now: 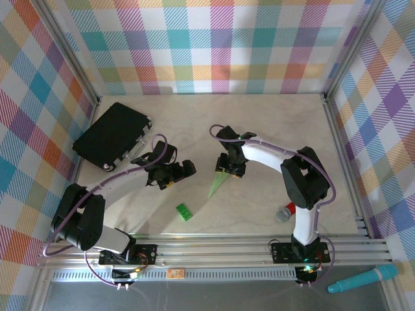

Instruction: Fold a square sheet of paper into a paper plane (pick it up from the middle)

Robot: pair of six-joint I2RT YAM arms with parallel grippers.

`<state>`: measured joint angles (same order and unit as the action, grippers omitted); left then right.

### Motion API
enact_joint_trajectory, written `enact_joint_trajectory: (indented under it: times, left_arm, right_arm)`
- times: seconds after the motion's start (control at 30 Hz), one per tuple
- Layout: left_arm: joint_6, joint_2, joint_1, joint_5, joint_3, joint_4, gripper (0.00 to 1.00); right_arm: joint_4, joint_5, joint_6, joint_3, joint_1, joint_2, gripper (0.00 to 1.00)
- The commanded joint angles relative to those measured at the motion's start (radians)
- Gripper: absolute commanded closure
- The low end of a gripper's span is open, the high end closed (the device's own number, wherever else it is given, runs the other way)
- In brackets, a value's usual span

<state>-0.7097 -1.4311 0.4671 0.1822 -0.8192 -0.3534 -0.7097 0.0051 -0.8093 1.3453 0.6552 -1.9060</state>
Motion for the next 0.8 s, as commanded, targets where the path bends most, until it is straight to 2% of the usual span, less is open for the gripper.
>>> enact_joint_trajectory:
  times: [0.0, 0.33, 0.63, 0.77]
  left_arm:
    - [0.016, 0.007, -0.015, 0.022, 0.010, 0.020, 0.00]
    - [0.023, -0.015, -0.015, 0.038, -0.006, 0.022, 0.00]
    - [-0.002, 0.019, -0.016, -0.008, -0.014, 0.008, 0.00]
    - [-0.014, 0.068, -0.021, -0.025, -0.002, 0.030, 0.00]
  right_arm:
    - [-0.050, 0.041, -0.037, -0.006, 0.006, 0.029, 0.43]
    - [-0.013, 0.032, -0.082, -0.060, 0.006, 0.051, 0.59]
    - [0.039, 0.046, -0.079, -0.090, 0.006, 0.108, 0.91]
    - [0.086, 0.017, -0.012, -0.071, 0.005, 0.147, 0.94]
